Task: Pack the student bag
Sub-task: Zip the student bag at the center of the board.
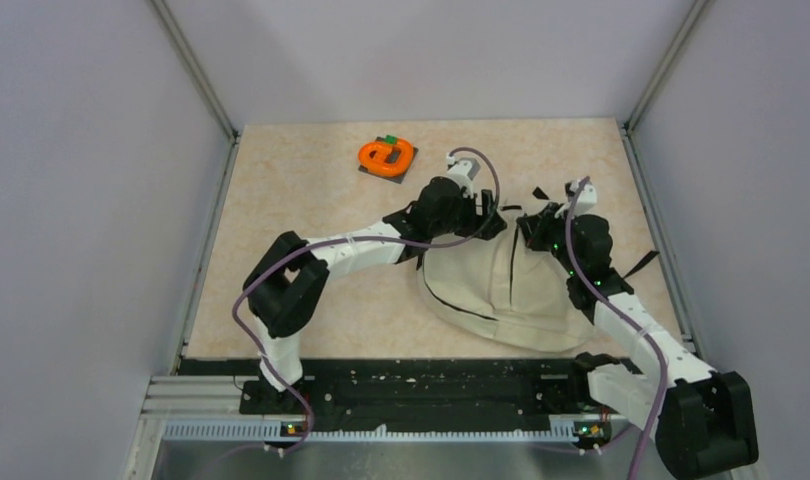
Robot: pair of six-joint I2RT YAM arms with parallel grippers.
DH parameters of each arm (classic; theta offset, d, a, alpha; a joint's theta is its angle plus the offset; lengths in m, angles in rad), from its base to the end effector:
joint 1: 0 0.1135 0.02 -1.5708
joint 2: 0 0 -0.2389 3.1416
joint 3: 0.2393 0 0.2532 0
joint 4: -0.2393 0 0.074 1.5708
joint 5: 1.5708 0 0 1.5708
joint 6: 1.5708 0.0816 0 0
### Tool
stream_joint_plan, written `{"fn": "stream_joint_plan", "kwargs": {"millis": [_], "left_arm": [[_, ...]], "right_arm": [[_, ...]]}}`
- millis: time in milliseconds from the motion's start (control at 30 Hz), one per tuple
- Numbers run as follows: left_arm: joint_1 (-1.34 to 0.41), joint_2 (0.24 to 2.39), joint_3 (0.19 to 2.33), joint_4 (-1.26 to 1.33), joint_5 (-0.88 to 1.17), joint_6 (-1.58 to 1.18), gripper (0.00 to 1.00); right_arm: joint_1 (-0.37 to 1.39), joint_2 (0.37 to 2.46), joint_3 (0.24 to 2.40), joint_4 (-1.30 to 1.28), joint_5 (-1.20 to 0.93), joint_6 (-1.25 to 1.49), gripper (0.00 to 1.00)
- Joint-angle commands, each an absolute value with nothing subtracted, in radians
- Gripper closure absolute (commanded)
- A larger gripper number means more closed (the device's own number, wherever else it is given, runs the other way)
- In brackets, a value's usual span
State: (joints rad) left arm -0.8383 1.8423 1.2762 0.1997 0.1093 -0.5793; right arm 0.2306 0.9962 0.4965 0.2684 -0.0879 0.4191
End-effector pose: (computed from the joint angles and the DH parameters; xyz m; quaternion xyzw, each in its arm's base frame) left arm 0.3068 -0.3544 0.2068 0.1370 0.8120 -0.4023 0.4001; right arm 0.2768 0.0723 0.2132 0.0466 0.7823 0.2306 0.5768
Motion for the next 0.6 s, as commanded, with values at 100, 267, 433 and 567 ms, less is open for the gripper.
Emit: {"fn": "stream_joint_plan", "kwargs": {"millis": [100, 267, 433, 567], "left_arm": [[-0.832, 1.983, 1.438, 0.307, 0.167, -0.644, 0.25], [-0.830, 2.033, 1.444, 0.362, 0.167, -0.665, 0.26], [-0.830, 2.079, 1.464, 0.341, 0.151, -0.646, 0.26], [-0.824, 2.104, 1.480, 0.327, 0.132, -0.631, 0.26]], "right_arm": [[0.243, 0.814, 0.452, 0.115, -0.248, 0.405, 1.00], [0.285, 0.730, 0.413, 0.011, -0.242, 0.435, 1.00], [0.326, 0.716, 0.397, -0.085, -0.233, 0.462, 1.00], [0.363, 0.709, 0.402, -0.164, -0.250, 0.488, 1.00]]}}
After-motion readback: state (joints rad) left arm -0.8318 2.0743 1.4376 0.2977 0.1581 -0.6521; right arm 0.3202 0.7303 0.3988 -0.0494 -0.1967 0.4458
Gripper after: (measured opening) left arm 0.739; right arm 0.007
